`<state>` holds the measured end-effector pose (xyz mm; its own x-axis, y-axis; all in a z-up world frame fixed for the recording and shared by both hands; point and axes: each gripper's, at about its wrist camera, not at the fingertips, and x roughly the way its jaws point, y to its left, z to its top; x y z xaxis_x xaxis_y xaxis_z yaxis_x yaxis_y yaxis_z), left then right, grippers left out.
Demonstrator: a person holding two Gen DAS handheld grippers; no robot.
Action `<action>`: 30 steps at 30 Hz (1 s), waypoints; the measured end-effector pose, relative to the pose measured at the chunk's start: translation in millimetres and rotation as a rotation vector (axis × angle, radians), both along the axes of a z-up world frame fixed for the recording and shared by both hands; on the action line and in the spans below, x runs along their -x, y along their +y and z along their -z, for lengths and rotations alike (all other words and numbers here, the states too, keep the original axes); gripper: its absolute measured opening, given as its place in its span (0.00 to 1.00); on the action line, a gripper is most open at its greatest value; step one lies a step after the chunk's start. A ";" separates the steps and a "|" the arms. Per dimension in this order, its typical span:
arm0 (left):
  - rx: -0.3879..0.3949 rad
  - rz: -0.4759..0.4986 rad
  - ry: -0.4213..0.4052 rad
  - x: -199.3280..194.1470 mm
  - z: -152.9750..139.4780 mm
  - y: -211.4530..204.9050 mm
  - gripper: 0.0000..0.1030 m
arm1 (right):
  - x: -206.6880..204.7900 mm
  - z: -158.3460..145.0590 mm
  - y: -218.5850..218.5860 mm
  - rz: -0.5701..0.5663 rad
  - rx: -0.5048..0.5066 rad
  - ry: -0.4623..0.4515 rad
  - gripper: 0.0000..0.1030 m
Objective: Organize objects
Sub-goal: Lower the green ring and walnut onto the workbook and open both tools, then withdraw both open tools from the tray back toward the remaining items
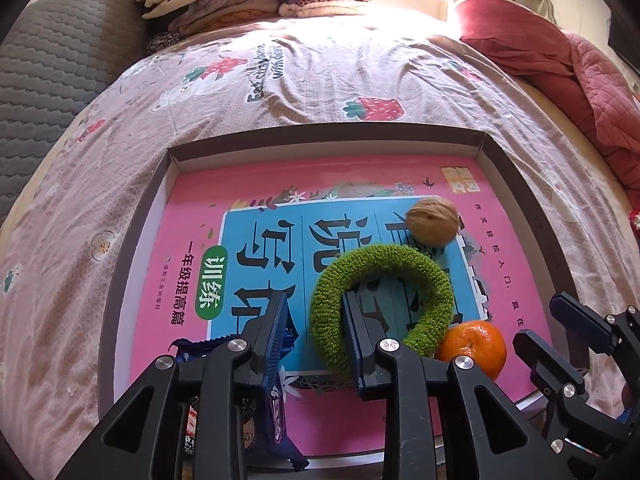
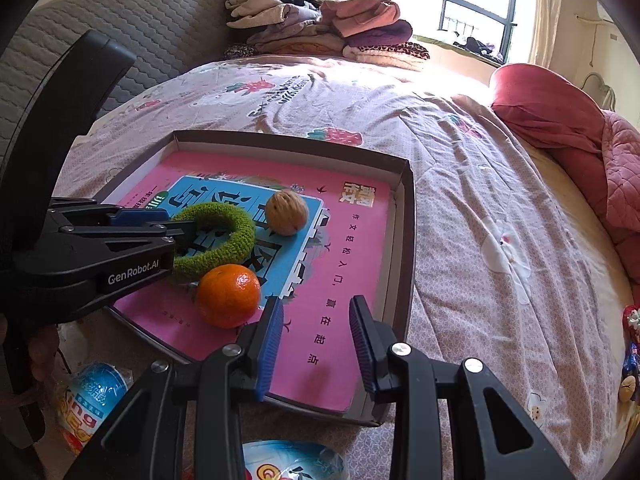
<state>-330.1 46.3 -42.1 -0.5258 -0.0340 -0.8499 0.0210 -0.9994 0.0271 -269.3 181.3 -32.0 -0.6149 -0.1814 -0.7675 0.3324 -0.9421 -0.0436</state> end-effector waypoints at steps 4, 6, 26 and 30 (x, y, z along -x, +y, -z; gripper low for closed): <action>-0.006 -0.004 0.008 -2.5 -3.9 -2.5 0.36 | -0.9 -3.5 0.6 0.006 0.004 0.009 0.34; -0.009 -0.007 0.009 -4.3 -5.5 -3.6 0.37 | -1.5 -5.2 0.9 0.006 0.008 0.011 0.34; -0.040 0.000 0.058 -35.7 -39.4 -1.7 0.50 | -20.8 -30.0 -8.9 -0.020 0.049 0.057 0.34; -0.041 -0.004 0.076 -46.8 -49.1 -3.8 0.52 | -28.8 -40.1 -10.6 -0.030 0.055 0.081 0.34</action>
<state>-283.3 42.6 7.0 -0.5885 -0.0025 -0.8085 0.0258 -0.9995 -0.0157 -240.5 170.7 8.1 -0.6679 -0.2405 -0.7043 0.3575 -0.9337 -0.0202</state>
